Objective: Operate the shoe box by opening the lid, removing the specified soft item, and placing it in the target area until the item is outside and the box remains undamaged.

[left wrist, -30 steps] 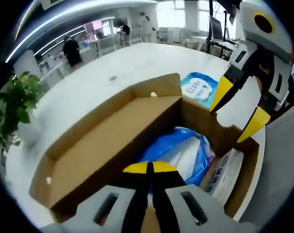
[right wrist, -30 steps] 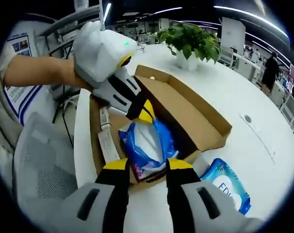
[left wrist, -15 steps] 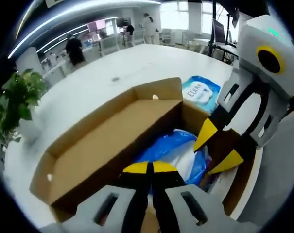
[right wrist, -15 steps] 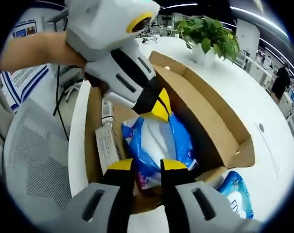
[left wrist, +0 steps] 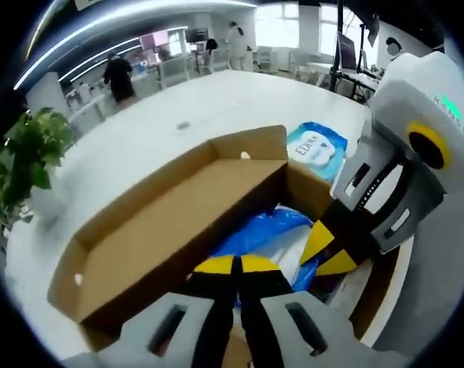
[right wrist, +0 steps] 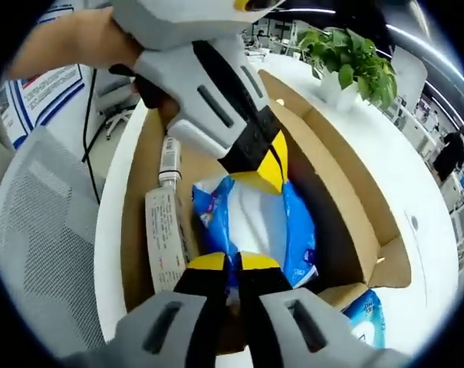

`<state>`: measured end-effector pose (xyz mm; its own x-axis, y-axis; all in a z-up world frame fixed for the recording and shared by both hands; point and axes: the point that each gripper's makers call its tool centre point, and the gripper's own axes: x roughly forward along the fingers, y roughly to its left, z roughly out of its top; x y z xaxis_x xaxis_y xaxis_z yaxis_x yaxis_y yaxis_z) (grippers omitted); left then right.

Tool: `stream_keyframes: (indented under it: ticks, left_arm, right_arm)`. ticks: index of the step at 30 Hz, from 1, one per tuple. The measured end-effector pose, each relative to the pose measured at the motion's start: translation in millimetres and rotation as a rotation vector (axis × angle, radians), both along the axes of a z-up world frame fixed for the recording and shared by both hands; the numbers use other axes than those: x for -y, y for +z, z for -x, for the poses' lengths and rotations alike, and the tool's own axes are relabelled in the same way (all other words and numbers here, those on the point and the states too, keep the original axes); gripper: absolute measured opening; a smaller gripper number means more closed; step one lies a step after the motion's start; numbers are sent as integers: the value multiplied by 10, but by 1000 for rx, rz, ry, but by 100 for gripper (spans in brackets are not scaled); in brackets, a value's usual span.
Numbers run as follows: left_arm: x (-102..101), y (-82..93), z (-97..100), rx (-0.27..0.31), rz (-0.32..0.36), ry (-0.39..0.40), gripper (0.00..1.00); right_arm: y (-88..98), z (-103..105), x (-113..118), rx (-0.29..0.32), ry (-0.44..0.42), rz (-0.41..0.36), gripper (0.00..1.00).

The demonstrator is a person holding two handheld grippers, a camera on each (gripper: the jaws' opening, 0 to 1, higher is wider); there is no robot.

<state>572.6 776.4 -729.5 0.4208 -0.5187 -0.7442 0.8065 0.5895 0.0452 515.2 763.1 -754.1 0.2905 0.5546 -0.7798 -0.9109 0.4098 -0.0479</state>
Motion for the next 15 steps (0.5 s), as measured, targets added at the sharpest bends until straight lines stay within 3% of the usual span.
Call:
stream_keyframes:
  ticks: [15]
  left_arm:
    - [-71, 234, 12, 21, 21, 21, 0]
  right_arm:
    - [284, -7, -2, 56, 13, -26, 0]
